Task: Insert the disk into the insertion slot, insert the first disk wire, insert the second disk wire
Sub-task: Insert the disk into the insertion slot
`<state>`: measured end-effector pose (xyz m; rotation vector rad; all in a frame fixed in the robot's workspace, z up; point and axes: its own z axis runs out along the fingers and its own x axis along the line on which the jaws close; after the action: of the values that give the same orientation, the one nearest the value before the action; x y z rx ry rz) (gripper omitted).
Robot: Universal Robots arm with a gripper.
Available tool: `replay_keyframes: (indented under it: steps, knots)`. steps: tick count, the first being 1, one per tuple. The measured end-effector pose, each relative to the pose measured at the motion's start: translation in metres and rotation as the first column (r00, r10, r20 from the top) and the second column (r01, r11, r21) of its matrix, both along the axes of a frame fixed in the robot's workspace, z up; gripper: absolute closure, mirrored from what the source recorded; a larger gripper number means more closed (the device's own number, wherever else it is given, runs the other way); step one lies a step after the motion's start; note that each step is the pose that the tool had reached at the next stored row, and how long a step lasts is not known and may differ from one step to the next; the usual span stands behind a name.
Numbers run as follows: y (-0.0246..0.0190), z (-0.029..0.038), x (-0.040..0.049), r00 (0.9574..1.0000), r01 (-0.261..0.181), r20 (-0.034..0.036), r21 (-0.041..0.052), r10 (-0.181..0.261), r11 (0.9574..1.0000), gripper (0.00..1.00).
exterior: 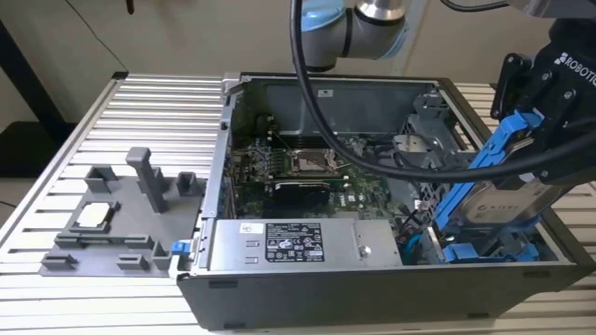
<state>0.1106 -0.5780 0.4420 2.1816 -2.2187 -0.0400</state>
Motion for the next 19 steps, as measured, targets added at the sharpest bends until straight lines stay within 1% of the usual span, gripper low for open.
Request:
replay_keyframes:
  steps: [6, 16, 19]
  knots:
    - [0.0000, -0.0054, 0.0039, 1.0000, 0.000, 0.0000, -0.0001, 0.000, 1.0000, 0.67]
    - [0.0000, -0.0137, 0.0070, 1.0000, -0.004, 0.0000, 0.0004, 0.004, 1.0000, 0.67]
    - [0.0000, -0.0157, 0.0077, 1.0000, -0.004, 0.0001, 0.0032, 0.004, 1.0000, 0.67]
